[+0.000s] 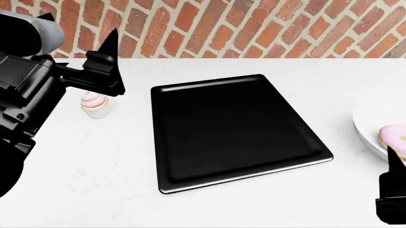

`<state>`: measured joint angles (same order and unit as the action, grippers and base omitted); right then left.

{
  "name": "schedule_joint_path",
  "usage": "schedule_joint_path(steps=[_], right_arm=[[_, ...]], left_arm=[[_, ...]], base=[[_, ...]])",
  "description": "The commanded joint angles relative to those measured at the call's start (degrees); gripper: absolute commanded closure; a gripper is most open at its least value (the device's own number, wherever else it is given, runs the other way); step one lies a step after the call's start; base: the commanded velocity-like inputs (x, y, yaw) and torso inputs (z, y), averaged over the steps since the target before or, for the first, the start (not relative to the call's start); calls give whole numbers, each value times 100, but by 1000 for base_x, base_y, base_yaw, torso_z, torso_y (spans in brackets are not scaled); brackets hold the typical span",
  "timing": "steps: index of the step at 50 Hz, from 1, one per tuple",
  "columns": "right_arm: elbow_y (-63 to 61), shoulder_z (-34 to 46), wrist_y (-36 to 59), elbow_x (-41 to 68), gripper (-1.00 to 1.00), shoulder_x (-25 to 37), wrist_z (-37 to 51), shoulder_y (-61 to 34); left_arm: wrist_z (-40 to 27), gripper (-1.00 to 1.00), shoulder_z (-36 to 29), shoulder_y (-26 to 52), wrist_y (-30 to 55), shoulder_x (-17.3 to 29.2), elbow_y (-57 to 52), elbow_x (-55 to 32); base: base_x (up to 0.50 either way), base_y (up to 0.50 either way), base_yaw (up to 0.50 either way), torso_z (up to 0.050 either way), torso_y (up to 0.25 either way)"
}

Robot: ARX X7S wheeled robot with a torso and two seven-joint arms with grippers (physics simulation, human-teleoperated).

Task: Pick up the bowl with donut and place it on the tray. Pick up the cupcake and place it on the tray.

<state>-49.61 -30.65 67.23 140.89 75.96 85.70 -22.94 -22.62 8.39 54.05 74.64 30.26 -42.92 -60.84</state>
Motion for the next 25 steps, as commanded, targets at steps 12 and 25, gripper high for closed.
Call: schedule_joint_path(steps=[12,25], right_arm=[[-113,1858,-817,-1650,-100,1134,-1281,-215],[68,2343,-840,-2513,-100,1400,-1892,-46]], left_arm=[[-68,-100,-82,10,-67,39,31,-79],[-52,-100,-162,-49,-182,74,68,-21]], base=[[0,0,0,0,0],[0,0,0,0,0]])
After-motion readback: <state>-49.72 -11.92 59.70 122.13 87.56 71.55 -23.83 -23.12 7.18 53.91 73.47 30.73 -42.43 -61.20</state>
